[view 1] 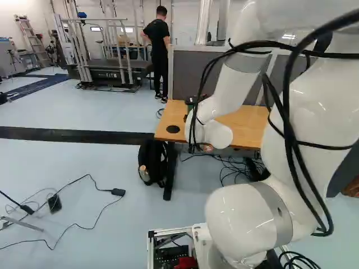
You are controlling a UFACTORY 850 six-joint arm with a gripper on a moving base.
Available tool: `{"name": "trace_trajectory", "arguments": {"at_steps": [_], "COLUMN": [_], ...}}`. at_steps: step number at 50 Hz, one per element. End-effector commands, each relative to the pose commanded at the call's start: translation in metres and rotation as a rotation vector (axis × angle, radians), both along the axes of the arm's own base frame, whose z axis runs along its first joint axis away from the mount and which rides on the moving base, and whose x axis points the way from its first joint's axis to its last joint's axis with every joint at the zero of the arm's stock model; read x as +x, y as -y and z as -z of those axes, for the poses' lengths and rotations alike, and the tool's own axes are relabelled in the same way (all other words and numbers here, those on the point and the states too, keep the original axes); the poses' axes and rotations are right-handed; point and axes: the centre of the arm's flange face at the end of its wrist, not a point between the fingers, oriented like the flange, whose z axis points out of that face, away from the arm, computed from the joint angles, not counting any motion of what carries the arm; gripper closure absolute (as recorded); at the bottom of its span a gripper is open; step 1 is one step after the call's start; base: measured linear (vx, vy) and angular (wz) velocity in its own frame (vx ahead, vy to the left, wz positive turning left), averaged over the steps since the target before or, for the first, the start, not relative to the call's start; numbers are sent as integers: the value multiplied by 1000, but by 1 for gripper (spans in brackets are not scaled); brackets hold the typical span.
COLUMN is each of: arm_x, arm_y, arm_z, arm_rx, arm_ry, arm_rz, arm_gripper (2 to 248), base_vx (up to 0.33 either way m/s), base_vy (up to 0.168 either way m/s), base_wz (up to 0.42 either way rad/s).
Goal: Pick up the green bottle from the table
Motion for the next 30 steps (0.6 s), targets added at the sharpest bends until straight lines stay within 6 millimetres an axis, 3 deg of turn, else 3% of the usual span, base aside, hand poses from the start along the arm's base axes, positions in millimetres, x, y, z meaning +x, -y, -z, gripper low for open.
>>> {"name": "trace_trajectory", "arguments": {"at_steps": [23, 30], "arm_x": [-51, -52], "arm_y": [-3, -3], "arm_z": [-16, -16], "arm_rx": [2, 2], "arm_ry": [44, 44], "arm_rz": [-16, -15], "arm_gripper": [137, 137], "base_vx": [0, 0], "base_vy": [0, 0], "base_wz": [0, 0]}}
